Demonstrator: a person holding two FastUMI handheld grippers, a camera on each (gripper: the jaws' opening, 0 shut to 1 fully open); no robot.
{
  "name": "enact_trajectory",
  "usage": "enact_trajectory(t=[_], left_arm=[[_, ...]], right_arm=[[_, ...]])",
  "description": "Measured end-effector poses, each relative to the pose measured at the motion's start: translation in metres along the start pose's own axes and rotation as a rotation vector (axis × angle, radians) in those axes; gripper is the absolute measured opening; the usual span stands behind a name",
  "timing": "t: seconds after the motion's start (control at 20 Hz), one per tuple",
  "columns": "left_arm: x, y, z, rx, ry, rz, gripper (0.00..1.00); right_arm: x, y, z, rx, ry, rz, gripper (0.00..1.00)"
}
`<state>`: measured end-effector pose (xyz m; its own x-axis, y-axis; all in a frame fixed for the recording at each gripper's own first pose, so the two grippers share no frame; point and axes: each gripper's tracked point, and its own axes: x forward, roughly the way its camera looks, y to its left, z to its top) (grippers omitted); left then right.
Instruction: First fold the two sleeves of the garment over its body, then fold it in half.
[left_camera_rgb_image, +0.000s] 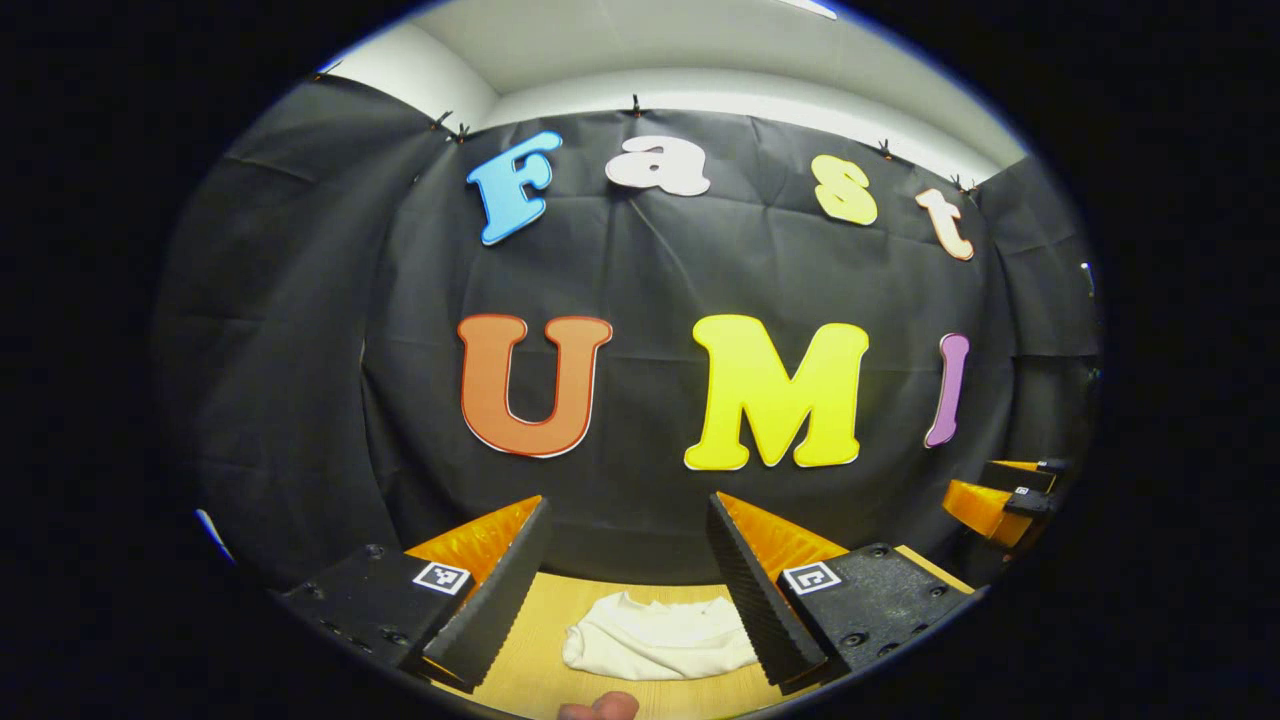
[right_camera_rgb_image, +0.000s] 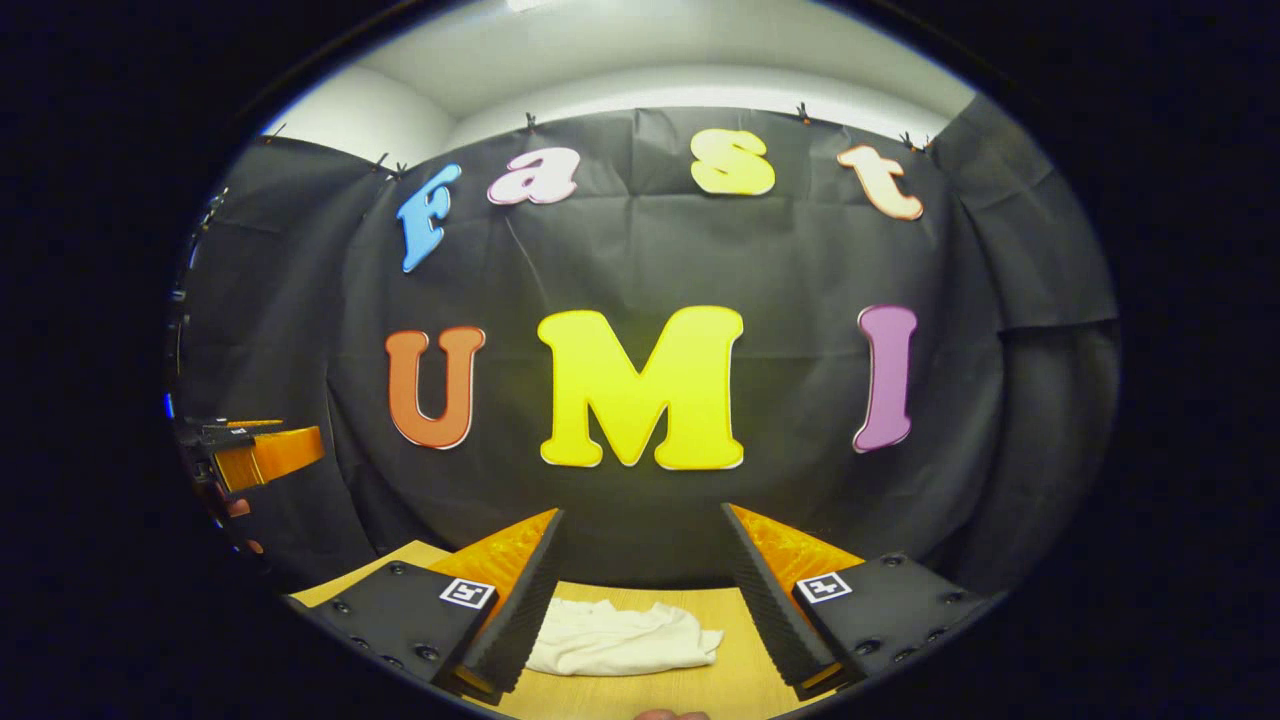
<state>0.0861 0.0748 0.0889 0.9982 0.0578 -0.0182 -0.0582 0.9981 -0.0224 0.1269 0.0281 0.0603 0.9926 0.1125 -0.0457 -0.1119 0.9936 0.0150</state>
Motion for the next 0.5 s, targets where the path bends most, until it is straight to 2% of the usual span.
enact_trajectory(t=[0.2,0.25,0.3,0.35,0.5], left_arm=[[-0.053,-0.021,-0.007,-0.043,-0.02,0.006,0.97],[-0.063,-0.024,-0.008,-0.06,-0.034,0.004,0.98],[-0.07,-0.026,-0.012,-0.066,-0.034,0.005,1.0],[-0.078,-0.031,-0.016,-0.057,-0.036,-0.003,0.97],[-0.097,-0.036,-0.024,-0.038,-0.044,-0.024,0.97]], right_arm=[[-0.064,0.006,0.002,0.022,-0.006,-0.027,0.9],[-0.074,0.008,-0.003,0.036,-0.011,-0.035,0.94],[-0.083,0.011,-0.007,0.052,-0.014,-0.041,0.93],[-0.092,0.012,-0.012,0.052,-0.019,-0.04,0.91],[-0.104,0.017,-0.025,0.034,-0.019,-0.038,0.94]])
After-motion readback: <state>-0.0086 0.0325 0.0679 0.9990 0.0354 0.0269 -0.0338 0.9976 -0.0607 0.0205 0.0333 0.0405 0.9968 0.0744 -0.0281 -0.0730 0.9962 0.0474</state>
